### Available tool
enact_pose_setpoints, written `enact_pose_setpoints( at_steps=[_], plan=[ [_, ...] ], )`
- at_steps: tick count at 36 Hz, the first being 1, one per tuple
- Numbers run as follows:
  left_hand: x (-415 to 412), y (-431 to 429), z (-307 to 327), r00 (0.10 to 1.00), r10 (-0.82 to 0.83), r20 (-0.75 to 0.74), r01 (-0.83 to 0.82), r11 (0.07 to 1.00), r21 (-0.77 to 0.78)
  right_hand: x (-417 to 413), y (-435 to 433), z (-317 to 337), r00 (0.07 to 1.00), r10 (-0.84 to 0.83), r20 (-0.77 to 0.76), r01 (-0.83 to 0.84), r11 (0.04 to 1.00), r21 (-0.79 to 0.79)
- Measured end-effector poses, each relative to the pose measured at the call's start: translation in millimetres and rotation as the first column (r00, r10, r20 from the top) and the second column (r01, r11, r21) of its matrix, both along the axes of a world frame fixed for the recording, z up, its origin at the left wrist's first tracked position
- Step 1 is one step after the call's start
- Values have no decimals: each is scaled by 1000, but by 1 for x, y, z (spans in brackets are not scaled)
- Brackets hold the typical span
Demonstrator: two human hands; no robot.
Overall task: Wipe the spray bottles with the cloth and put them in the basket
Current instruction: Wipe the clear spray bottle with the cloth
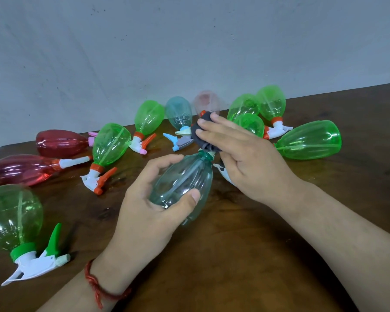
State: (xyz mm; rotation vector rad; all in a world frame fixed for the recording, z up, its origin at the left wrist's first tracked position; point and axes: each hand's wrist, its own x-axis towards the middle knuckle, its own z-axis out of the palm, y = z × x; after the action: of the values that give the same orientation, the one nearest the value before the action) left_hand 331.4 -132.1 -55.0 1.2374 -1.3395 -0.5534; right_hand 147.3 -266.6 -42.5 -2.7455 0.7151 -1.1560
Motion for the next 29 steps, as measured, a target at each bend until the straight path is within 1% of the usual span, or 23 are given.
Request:
enact_pose_setpoints(
  at_steps=[3, 9, 12, 14, 16, 18, 19, 21, 23, 24, 26, 28, 29],
  plan=[
    [2, 0, 1, 1000, 26, -4, -27, 999, -41, 0, 1, 1, 1000, -2, 17, 2, 1000, -9],
    [5, -3, -1, 998, 68, 18, -67, 996, -64, -1, -1, -2, 995, -49, 83, 48, 999, 20],
    [11, -5, -2, 993, 115, 33, -112, 991, -79, -4, -2, -2, 983, -78, 167, 64, 994, 89],
    [14, -7, -4, 990, 118, 73, -111, 990, -90, -5, 0, -3, 960, -88, 267, 50, 988, 146],
    [15, -9, -6, 992, 93, 82, -85, 992, -97, -5, 1, -5, 902, -125, 414, 13, 965, 262],
    [16, -10, -8, 995, 56, 85, -46, 992, -114, -5, -1, -2, 811, -181, 557, -64, 917, 393],
    [16, -10, -8, 995, 41, 92, -29, 992, -125, -5, -2, 0, 756, -206, 621, -111, 895, 432],
    [18, -10, -10, 994, 14, 108, 2, 989, -146, -6, -2, 6, 652, -226, 724, -200, 870, 451],
    [21, -9, -11, 993, -2, 121, 20, 988, -152, -8, -2, 13, 596, -225, 771, -235, 869, 435],
    [22, -9, -12, 992, -9, 128, 28, 988, -150, -8, -2, 14, 601, -223, 767, -230, 871, 434],
    [21, -10, -12, 988, -25, 153, 48, 987, -151, -6, -1, 15, 671, -201, 714, -221, 864, 452],
    [19, -10, -12, 986, -50, 160, 74, 986, -149, -1, 1, 12, 746, -156, 648, -260, 827, 498],
    [18, -9, -12, 987, -60, 146, 81, 986, -143, 2, 3, 10, 767, -132, 628, -287, 805, 520]
  ],
)
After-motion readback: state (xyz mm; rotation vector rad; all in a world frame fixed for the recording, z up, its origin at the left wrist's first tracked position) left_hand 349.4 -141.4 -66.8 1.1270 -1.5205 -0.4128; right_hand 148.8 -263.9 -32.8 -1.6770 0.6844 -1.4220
